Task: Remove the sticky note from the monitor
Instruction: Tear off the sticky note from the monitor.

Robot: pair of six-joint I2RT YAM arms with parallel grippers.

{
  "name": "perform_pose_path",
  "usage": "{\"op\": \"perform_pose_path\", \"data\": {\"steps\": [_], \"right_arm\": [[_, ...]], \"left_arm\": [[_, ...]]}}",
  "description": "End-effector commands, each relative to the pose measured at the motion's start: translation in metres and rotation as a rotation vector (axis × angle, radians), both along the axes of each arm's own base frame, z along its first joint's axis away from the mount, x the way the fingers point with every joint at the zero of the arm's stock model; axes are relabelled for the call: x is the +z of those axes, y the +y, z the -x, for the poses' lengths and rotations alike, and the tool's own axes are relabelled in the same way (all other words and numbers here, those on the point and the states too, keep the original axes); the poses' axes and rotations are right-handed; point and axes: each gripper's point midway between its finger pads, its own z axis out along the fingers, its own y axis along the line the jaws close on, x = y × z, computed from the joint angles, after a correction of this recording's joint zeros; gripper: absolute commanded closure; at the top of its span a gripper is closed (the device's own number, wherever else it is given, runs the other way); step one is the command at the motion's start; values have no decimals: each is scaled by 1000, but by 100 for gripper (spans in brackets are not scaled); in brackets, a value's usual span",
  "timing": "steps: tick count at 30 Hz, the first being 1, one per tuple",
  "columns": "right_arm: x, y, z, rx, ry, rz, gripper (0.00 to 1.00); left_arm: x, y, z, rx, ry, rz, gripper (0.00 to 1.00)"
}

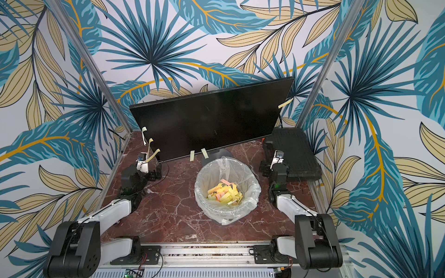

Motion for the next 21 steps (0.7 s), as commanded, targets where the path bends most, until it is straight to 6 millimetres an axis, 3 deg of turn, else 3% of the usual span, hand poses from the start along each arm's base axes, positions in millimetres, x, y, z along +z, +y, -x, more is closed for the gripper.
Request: {"op": "perform_pose_path", "data": {"steps": [1, 4, 5, 8, 11, 14, 21], "right_arm": [[-6, -12, 14, -114, 98, -69, 0], [3, -17, 21, -196, 140, -163, 1], [5, -16, 23, -203, 158, -183, 0], [13, -5, 24, -156, 189, -245, 0], [24, 12, 26, -76, 191, -302, 1], [41, 24, 32, -10, 165, -351, 1], [83, 50, 58, 120, 137, -453, 0]], "left_arm": [[-19, 17, 30, 115, 177, 3, 0], [-18, 39, 60, 261, 297, 7, 0], [-17, 37, 65, 249, 324, 10, 0], [-16, 49, 91, 363, 433, 39, 0], [-8, 43, 103, 352, 470, 91, 0], [3, 50, 119, 436, 507, 131, 0], [32, 37, 151, 473, 478, 343, 0]]}}
